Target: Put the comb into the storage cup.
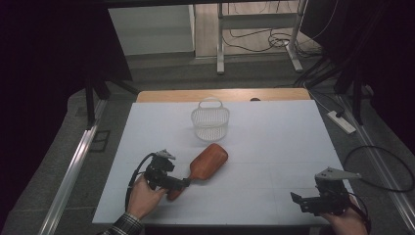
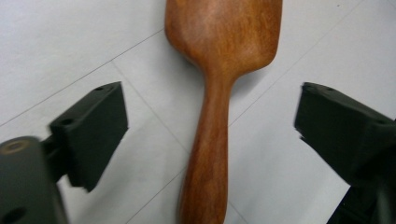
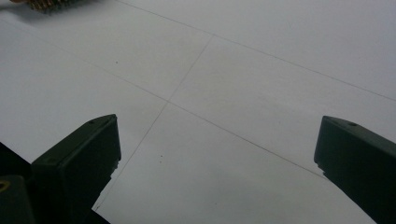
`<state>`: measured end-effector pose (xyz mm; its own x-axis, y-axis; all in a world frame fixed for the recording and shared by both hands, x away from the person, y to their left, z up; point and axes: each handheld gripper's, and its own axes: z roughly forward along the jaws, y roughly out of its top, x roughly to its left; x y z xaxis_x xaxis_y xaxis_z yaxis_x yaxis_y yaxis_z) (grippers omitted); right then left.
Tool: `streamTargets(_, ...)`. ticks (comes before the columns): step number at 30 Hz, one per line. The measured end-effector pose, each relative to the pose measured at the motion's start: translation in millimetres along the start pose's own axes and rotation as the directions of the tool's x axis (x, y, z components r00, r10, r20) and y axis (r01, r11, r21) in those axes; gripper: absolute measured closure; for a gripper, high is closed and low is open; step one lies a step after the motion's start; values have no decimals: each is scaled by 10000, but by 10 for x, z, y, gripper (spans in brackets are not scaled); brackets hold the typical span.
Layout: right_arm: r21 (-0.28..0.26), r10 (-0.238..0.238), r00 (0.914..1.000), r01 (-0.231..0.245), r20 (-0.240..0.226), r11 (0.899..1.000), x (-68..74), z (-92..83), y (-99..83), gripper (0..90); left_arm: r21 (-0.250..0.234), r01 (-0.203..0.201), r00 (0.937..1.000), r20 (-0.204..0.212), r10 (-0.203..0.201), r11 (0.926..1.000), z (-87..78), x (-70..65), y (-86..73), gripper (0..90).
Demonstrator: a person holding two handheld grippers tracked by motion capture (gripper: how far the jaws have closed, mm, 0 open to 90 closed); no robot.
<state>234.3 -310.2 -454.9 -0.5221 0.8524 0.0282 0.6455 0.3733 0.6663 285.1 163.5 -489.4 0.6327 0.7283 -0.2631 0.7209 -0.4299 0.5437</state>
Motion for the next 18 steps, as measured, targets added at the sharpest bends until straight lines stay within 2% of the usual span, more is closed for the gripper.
streamTargets(2, -4, -20, 10000, 20, 7, 10000, 2, 0, 0, 4, -163, -173, 9998, -36, 173, 9997, 22, -17, 10, 39)
streamTargets(6, 35, -30, 10000, 30, 11, 10000, 1, 2, 1, 5, -344, -370, 9988, 315, 381, 9987, 70, -24, 32, 20)
streamTargets(8, 33, -31, 10000, 31, 9, 10000, 1, 1, 1, 5, -427, -340, 9987, 368, 356, 9985, 101, -31, 42, 8)
streamTargets(12, 33, -31, 10000, 31, 6, 10000, 2, 4, 0, 5, -396, -550, 9976, 391, 566, 9977, 158, -38, 45, 0)
streamTargets(15, 42, -35, 10000, 35, 3, 10000, 3, 3, 0, 5, -339, -696, 9975, 117, 701, 9970, 175, -50, 47, 0)
streamTargets(18, 32, -38, 10000, 38, 7, 10000, 2, 4, 0, 5, -377, -617, 9980, 82, 621, 9974, 173, -48, 49, 0)
